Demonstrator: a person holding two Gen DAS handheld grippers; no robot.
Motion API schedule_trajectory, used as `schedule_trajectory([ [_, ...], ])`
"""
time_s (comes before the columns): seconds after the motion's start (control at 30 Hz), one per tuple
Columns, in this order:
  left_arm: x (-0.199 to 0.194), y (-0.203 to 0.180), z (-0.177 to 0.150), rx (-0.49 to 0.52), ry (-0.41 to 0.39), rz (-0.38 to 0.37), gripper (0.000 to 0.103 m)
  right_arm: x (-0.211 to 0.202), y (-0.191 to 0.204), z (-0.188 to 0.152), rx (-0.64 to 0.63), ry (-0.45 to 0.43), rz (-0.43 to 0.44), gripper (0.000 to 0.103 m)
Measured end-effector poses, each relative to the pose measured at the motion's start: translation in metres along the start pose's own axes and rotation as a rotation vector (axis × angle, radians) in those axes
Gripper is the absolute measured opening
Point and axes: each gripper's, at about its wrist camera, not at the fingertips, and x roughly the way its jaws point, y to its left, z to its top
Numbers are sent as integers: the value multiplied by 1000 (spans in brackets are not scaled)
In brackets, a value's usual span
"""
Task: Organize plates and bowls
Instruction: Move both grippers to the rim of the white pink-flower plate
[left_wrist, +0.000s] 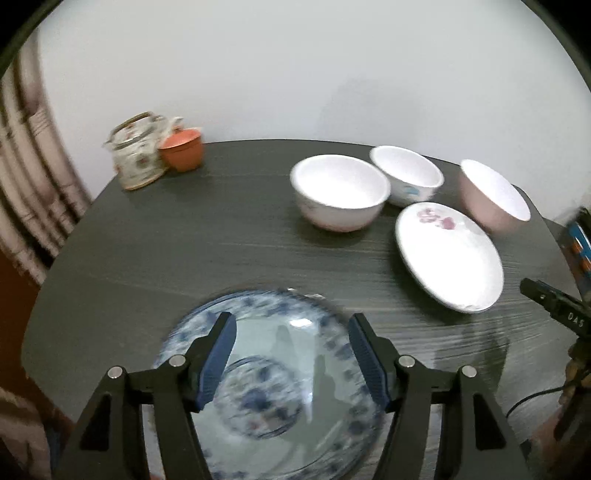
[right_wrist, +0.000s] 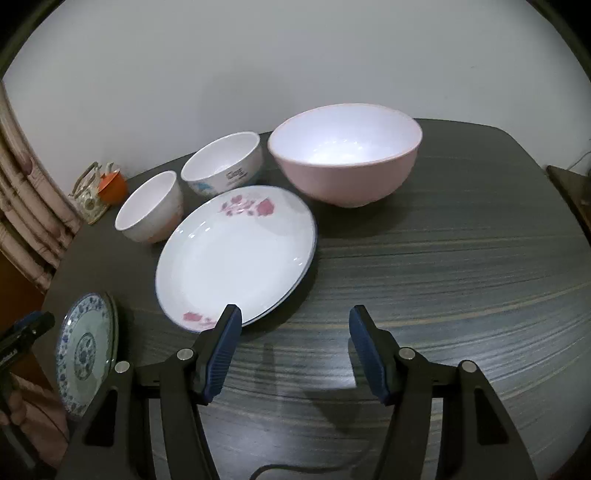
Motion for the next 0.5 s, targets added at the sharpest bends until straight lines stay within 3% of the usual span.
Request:
schedule_trajectory([
  [0.2,30,-37,31,-50,27,-109,65,9,-7,10,-22,0,6,58],
  [0.5,94,-71,61,-131,149,-167,65,42,-10,33,-28,54,34,45],
])
